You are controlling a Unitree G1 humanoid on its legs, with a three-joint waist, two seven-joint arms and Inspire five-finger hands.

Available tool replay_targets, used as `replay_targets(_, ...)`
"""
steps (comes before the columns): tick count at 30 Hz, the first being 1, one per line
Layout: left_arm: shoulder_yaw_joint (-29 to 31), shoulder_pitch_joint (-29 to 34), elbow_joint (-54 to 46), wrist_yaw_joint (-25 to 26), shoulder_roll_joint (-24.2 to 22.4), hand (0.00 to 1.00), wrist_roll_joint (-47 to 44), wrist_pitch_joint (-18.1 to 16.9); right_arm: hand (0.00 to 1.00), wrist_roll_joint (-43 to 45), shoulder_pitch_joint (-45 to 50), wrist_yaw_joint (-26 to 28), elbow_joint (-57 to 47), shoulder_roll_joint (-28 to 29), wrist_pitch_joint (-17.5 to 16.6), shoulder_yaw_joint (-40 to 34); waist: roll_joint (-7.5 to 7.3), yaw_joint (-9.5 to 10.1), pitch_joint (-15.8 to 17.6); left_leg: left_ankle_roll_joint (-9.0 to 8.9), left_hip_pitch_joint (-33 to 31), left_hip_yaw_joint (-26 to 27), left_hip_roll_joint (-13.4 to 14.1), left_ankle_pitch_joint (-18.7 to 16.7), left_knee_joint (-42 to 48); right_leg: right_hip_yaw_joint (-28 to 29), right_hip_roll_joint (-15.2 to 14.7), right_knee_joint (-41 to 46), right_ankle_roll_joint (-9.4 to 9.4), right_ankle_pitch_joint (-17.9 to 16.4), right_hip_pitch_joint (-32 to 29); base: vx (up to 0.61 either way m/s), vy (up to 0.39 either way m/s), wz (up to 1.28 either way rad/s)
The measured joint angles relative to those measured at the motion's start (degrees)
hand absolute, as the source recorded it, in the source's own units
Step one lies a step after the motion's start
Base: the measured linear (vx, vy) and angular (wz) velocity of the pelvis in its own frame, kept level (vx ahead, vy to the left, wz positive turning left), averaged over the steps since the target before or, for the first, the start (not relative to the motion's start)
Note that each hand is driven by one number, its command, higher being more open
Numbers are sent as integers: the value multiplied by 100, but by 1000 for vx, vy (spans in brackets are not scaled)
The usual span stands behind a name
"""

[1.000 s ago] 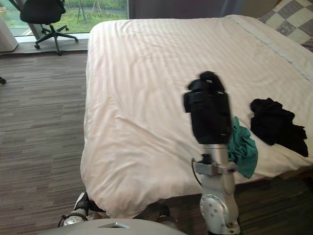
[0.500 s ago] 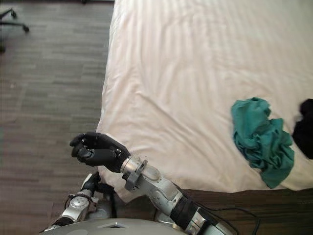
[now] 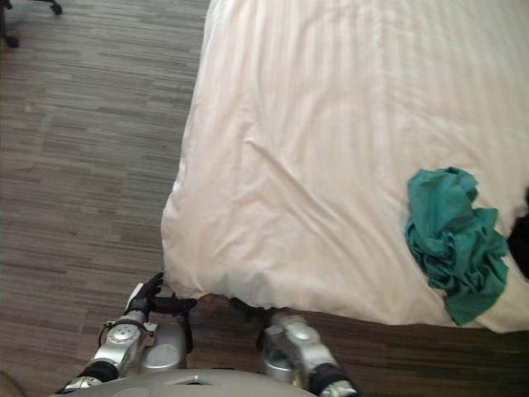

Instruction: Tidy up the quilt and then pick up the clothes from the bed and put them into the laundry hamper

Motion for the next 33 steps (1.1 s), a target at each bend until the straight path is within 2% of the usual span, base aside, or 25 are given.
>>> replay_targets(1,17,56,-3,-60,63,100,2,-1,0,288,416,111,-349,-328,48,-205,-25,-35,-27,-2,77,77,11,-1,-39,71,18,-28,12,11,15,-1,-11,-31)
replay_targets(4,114,313,6,-176,186,100,8,2,0,662,1114,222,-683,-588,98,-786,-92,-221,-168,-20,313,339,36,-7,-190,292,95,-206,27,101,78,35,-5,-48)
replay_targets(5,108,442,52,-231,233,100,18,31,100,704,1426,234,-724,-613,104,-1251,-100,-354,-336,-42,387,511,48,-39,-213,427,134,-330,23,184,73,55,7,-68)
replay_targets(9,25,502,125,-375,218,100,23,112,100,920,1700,91,-666,-595,122,-2129,-83,-455,-663,-50,645,847,62,-113,-211,706,168,-425,36,258,133,24,12,-43)
replay_targets(14,4,519,125,-412,41,100,22,179,100,1144,1706,-374,-80,87,-50,-2905,64,-448,-1040,-58,853,1011,107,-149,-212,755,202,-507,32,281,315,-16,0,-10)
replay_targets(17,271,609,127,-396,-131,100,11,262,100,1156,1427,-594,540,525,-64,-3094,203,-404,-1048,-3,933,1205,267,-554,439,1219,320,-377,22,288,232,-93,9,-71)
replay_targets(18,351,640,119,-376,-168,100,-11,264,100,1166,1336,-662,674,599,-56,-3092,228,-402,-1036,102,866,1054,302,-691,726,1402,367,-331,15,285,166,-116,29,-113)
replay_targets(19,537,668,107,-351,-216,100,-108,288,100,1144,1106,-803,975,710,-37,-3081,259,-367,-1040,274,632,420,318,-967,1359,1801,447,-220,-31,256,-35,-191,105,-169)
replay_targets(20,673,688,88,-286,-309,100,-121,301,100,1096,948,-940,1124,742,-6,-3064,366,-260,-1050,245,496,-280,314,-1301,1820,2266,594,-150,-28,267,-248,-161,149,-213)
replay_targets(22,823,781,64,-128,-478,100,-312,339,100,1075,751,-1190,1198,820,40,-3094,613,-261,-1070,267,596,-1191,202,-1943,2109,2743,871,-73,-67,316,-514,-187,277,-203)
replay_targets(24,908,776,65,-55,-517,100,-427,336,100,1060,671,-1283,1199,891,45,-3120,594,-251,-1067,325,753,-1245,62,-2211,1981,2933,889,-32,-79,335,-672,-200,245,-123)
replay_targets(25,917,764,72,-31,-521,100,-481,336,100,924,633,-1346,1202,958,45,-3208,565,-251,-1066,263,829,-1027,-76,-2343,1834,2920,760,-66,-138,357,-839,-210,214,-131)
replay_targets(26,974,764,66,-20,-524,100,-521,335,100,803,562,-1419,1199,1046,45,-3298,422,-164,-1075,333,856,-627,-216,-2288,1768,2757,567,-147,-389,307,-989,-257,248,-190)
replay_targets(27,1037,742,68,-14,-543,100,-572,330,100,601,494,-1529,1201,1127,63,-3413,395,21,-1070,416,960,-119,-291,-2167,1574,2285,393,-151,-734,76,-1211,-252,212,-205)
replay_targets(28,1047,747,110,13,-487,100,-524,332,100,404,434,-1625,1199,1183,90,-3409,344,42,-1063,502,1061,274,-357,-2051,1360,1503,155,322,-736,79,-1448,-194,155,-173)
replay_targets(29,1062,733,138,42,-471,100,-494,337,100,369,423,-1643,1192,1195,91,-3432,307,31,-1053,527,1144,428,-416,-2002,1252,1197,1,455,-901,-17,-1546,-188,153,-133)
replay_targets(30,1067,730,231,124,-448,100,-471,352,100,260,430,-1654,1156,1188,84,-3513,300,-30,-1028,558,1309,717,-489,-1961,1154,408,-299,1128,-1248,-209,-1703,-97,103,-91)
replay_targets(31,1067,776,289,160,-435,100,-472,360,100,171,448,-1665,1154,1175,68,-3517,332,-39,-1023,568,1396,871,-438,-1955,1126,136,-345,1537,-1336,-188,-1711,-67,97,-100)
replay_targets(32,1065,892,349,213,-396,100,-472,367,100,-29,510,-1727,1159,1159,67,-3503,328,-61,-1061,550,1549,1124,-416,-1944,1052,-171,-299,2439,-1397,-156,-1530,73,39,-108)
replay_targets(33,1075,969,355,234,-404,100,-473,370,100,-171,527,-1756,1168,1109,76,-3478,270,-17,-1042,557,1735,1378,-563,-1880,927,-479,-248,2393,-1120,-145,-1400,68,54,-129)
